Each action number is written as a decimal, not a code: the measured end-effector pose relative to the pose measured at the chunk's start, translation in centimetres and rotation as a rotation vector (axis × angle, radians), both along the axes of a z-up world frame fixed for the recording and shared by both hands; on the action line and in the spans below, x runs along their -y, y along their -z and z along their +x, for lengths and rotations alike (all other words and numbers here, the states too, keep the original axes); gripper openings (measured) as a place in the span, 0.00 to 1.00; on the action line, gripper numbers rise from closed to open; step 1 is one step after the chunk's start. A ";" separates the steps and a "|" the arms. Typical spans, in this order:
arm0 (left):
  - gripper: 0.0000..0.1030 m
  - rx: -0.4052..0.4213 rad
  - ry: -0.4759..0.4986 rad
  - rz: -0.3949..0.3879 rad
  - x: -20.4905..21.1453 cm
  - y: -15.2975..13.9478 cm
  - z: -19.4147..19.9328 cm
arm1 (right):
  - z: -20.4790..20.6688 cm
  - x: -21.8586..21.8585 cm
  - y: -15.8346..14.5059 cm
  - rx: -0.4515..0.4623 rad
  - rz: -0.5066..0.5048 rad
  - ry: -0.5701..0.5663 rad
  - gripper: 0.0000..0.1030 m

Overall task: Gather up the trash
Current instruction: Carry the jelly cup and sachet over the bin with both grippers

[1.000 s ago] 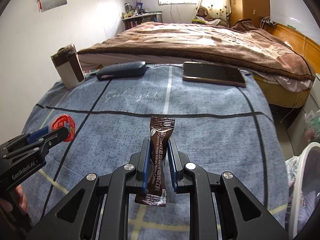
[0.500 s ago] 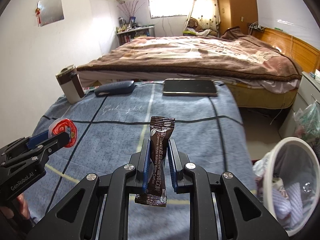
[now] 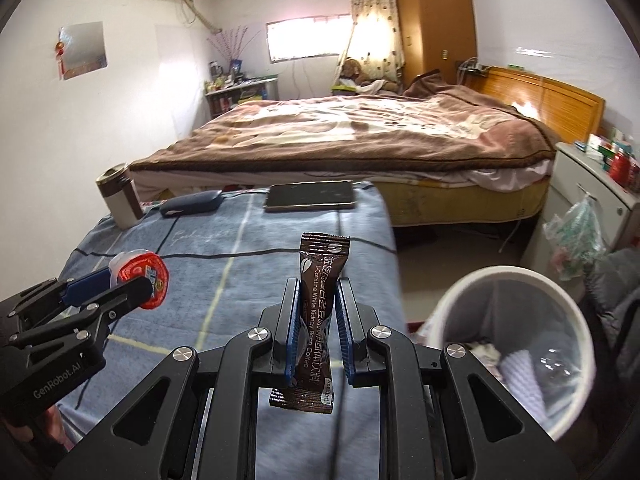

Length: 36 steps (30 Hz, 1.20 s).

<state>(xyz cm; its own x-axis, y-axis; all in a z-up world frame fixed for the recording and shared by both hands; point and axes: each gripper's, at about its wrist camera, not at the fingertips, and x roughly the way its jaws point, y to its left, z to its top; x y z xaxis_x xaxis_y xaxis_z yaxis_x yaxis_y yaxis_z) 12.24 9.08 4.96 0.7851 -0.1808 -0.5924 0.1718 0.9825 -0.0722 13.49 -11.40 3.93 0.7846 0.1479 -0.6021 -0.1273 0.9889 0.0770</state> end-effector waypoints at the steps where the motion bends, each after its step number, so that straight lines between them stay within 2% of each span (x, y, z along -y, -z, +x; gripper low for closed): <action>1: 0.40 0.002 0.011 0.000 0.6 -0.1 -0.1 | -0.2 0.6 -0.1 0.005 0.001 0.012 0.19; 11: 0.40 0.007 0.123 0.000 7.3 0.0 0.0 | -1.7 6.0 -0.5 0.028 -0.009 0.121 0.19; 17: 0.41 -0.026 0.131 -0.016 8.5 1.4 0.1 | -2.3 8.4 0.2 0.019 -0.002 0.165 0.19; 19: 0.52 -0.055 0.113 -0.016 8.2 2.3 0.3 | -2.3 8.5 0.5 0.013 0.005 0.164 0.19; 20: 0.62 -0.072 0.104 -0.023 8.0 2.7 0.3 | -2.2 8.5 0.7 0.009 0.008 0.164 0.19; 23: 0.65 -0.110 0.131 -0.052 8.0 3.9 0.5 | -2.3 8.2 1.2 0.002 0.017 0.154 0.19; 26: 0.67 -0.134 0.123 -0.027 8.6 5.2 0.8 | -2.4 8.2 1.7 -0.007 0.026 0.152 0.19; 33: 0.65 -0.176 0.136 -0.001 10.7 7.4 1.2 | -2.7 9.0 1.8 -0.018 0.014 0.159 0.19; 34: 0.62 -0.186 0.140 0.008 11.1 7.6 1.4 | -2.8 9.1 1.7 -0.018 0.014 0.161 0.19; 36: 0.47 -0.194 0.148 0.020 11.7 8.0 1.6 | -2.8 9.2 1.8 -0.019 0.014 0.164 0.19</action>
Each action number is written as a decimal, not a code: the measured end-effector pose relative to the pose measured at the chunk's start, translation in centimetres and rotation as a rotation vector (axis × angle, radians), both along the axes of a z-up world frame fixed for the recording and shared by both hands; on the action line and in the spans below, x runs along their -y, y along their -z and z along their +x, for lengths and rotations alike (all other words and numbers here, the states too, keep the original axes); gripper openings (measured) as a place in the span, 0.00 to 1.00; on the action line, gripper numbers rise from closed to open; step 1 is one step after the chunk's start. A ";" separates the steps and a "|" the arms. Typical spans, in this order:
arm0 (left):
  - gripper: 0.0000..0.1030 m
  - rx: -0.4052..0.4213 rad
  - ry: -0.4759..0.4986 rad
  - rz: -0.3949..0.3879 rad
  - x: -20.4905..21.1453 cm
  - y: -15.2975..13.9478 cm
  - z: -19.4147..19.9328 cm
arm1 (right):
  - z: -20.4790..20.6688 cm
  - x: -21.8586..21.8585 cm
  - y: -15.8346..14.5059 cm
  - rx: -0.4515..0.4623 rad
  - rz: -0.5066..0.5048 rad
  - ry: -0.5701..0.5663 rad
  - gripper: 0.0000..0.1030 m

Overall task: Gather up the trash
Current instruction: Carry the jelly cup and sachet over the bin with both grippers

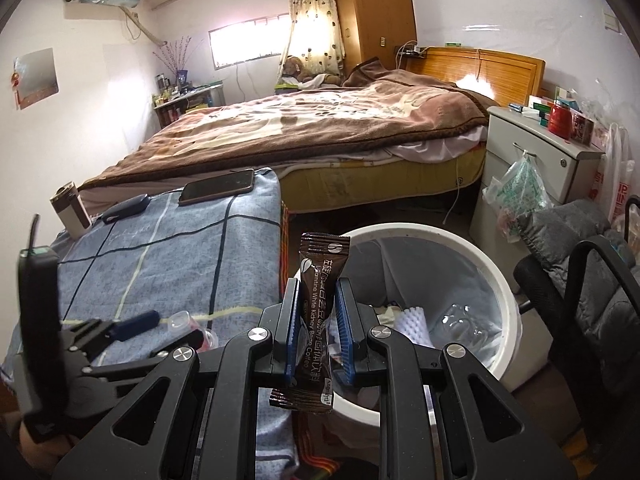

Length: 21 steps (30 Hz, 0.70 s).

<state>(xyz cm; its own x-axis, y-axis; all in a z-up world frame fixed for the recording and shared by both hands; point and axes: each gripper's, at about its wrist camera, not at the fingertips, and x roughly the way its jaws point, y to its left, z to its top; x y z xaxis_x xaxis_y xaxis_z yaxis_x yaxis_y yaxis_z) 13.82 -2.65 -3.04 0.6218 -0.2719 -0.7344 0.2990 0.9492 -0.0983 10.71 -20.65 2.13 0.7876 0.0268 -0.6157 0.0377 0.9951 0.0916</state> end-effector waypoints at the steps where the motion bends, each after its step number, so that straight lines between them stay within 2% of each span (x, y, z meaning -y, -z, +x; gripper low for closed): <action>1: 0.43 -0.004 0.006 0.004 0.2 0.1 0.1 | 0.0 0.0 0.0 -0.001 0.001 0.002 0.19; 2: 0.31 -0.008 0.012 0.009 0.5 0.2 0.1 | -0.1 0.2 0.0 -0.002 0.004 0.004 0.19; 6: 0.31 0.014 0.027 0.032 1.5 -0.5 -0.3 | -0.1 0.7 0.0 -0.001 0.006 0.013 0.19; 14: 0.31 0.087 0.085 0.014 4.3 -3.7 -0.3 | -0.3 3.1 -0.4 0.010 0.023 0.051 0.19; 21: 0.31 0.118 0.145 0.000 8.2 -5.4 0.1 | -0.5 5.6 -0.8 0.016 0.015 0.086 0.19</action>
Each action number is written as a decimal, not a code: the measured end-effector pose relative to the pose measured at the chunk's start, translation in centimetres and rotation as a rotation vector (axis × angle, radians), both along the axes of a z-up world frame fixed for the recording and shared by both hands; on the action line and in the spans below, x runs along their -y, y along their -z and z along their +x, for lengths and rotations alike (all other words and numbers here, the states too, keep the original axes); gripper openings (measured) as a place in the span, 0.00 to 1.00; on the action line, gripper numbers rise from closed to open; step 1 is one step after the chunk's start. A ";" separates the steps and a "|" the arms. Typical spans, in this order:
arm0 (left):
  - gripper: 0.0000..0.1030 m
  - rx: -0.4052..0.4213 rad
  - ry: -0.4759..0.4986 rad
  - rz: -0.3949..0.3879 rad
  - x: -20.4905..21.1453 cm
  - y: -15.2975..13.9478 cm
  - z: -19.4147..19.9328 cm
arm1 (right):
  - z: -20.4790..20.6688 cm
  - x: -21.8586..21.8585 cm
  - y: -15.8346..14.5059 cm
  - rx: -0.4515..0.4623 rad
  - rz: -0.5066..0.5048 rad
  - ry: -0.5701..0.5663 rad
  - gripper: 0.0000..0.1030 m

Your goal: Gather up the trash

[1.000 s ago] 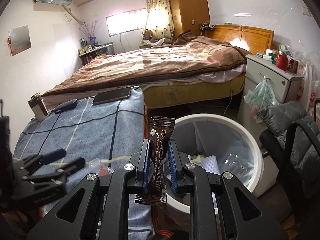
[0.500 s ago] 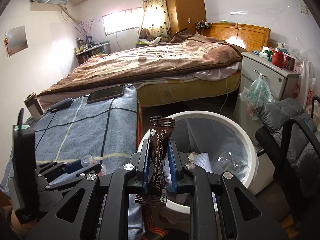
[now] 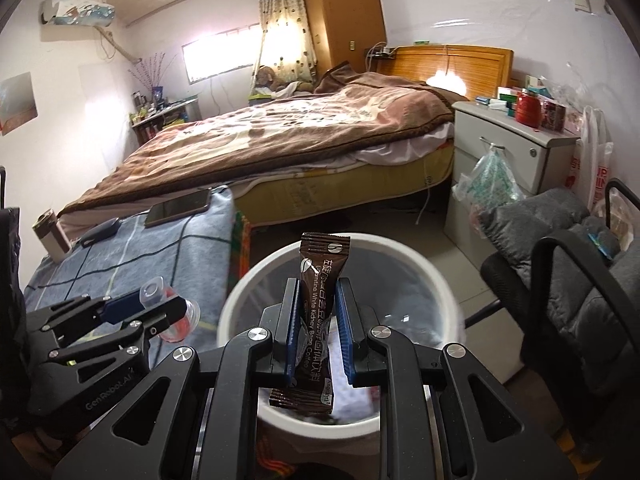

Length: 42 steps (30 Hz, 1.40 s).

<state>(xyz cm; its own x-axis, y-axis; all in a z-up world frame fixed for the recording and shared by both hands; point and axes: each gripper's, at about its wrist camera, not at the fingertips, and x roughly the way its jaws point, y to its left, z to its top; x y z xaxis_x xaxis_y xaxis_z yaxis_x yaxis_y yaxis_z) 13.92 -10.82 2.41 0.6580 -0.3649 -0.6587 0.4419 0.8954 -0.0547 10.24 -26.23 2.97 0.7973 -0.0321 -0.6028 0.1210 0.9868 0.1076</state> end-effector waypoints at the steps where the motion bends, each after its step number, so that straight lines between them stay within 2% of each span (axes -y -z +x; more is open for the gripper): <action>1: 0.31 0.002 0.009 -0.001 0.5 -0.1 0.1 | 0.0 0.5 0.0 0.000 0.000 0.004 0.19; 9: 0.31 -0.009 0.053 -0.009 3.9 -0.1 0.5 | 0.4 2.8 0.9 -0.038 0.016 0.009 0.19; 17: 0.32 -0.089 0.058 -0.014 5.3 2.4 1.1 | 1.3 3.7 3.6 -0.131 0.040 -0.011 0.19; 20: 0.32 -0.087 0.051 -0.005 5.4 2.5 0.9 | 1.3 4.2 4.1 -0.154 0.052 -0.013 0.20; 22: 0.35 -0.098 0.054 -0.008 5.3 2.5 0.9 | 1.4 4.3 4.2 -0.169 0.066 -0.017 0.20; 23: 0.41 -0.098 0.054 -0.013 5.3 2.5 0.8 | 1.4 4.3 4.2 -0.172 0.069 -0.015 0.21; 25: 0.51 -0.096 0.057 -0.024 5.2 2.4 0.7 | 1.3 4.4 4.1 -0.173 0.060 -0.010 0.26; 27: 0.55 -0.093 0.054 -0.028 5.1 2.4 0.5 | 1.2 4.2 4.0 -0.171 0.050 -0.007 0.43; 42: 0.60 -0.013 0.000 -0.023 2.2 1.0 -2.9 | -2.3 3.3 2.5 -0.065 0.032 0.049 0.45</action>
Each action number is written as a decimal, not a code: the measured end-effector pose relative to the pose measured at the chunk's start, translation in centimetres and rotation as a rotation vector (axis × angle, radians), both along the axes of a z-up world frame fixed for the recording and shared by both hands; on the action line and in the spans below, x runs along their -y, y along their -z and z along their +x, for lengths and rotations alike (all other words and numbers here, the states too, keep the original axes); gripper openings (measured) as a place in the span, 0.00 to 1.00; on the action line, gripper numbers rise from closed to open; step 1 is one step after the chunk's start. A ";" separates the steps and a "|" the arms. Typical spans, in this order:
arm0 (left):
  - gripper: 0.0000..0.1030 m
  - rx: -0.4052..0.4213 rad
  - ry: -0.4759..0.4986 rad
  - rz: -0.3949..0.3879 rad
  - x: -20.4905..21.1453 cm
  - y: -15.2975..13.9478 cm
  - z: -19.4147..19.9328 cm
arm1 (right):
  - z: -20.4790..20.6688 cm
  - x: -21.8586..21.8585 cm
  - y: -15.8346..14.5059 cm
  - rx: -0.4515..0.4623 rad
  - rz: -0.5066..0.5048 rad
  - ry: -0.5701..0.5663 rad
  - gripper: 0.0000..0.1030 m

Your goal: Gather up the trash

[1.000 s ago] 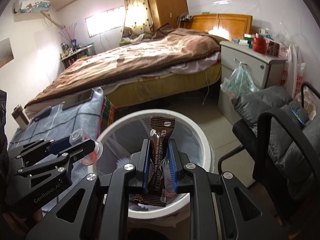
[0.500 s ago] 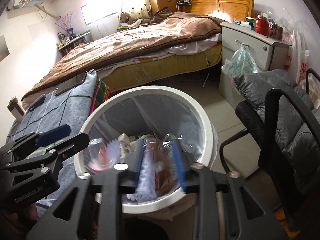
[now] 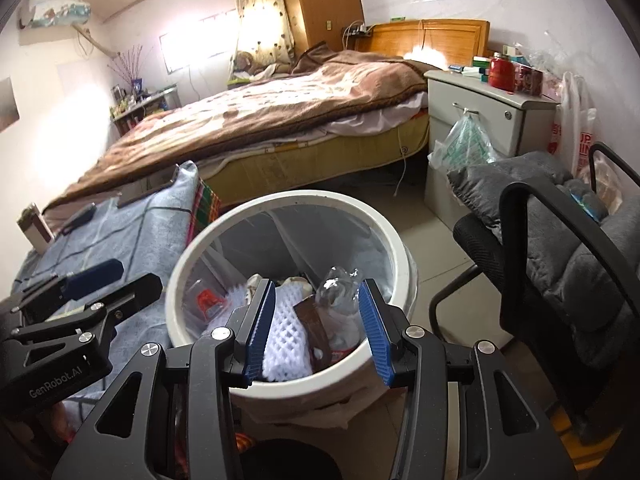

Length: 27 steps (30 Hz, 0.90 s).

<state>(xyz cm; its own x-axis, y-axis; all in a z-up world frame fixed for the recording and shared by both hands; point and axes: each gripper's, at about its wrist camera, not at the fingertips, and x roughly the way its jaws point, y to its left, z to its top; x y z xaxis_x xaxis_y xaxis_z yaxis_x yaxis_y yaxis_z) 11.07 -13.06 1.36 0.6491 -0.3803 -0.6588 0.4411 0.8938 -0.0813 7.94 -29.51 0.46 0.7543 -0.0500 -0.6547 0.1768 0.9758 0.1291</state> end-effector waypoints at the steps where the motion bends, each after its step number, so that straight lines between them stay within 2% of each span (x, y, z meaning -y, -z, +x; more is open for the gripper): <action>1: 0.60 0.011 -0.009 0.007 -0.3 0.0 -0.4 | -0.3 -0.1 -0.1 0.007 -0.002 0.001 0.45; 11: 0.61 0.092 -0.067 0.043 -2.4 -0.7 -4.3 | -3.2 -2.4 -0.5 0.068 -0.042 0.009 0.45; 23: 0.63 0.105 -0.129 0.017 -4.4 0.1 -7.1 | -5.8 -4.2 0.1 0.089 -0.072 0.023 0.44; 27: 0.64 0.134 -0.156 0.048 -4.3 0.4 -7.8 | -6.1 -4.4 0.2 0.099 -0.063 0.014 0.44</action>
<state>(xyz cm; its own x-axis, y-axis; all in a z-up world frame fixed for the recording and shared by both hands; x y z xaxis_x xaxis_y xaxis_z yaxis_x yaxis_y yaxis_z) 3.26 -8.76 0.98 0.7806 -0.2386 -0.5777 0.3010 0.9535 0.0130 1.87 -25.11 0.27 0.8139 -0.0996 -0.5724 0.1796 0.9801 0.0848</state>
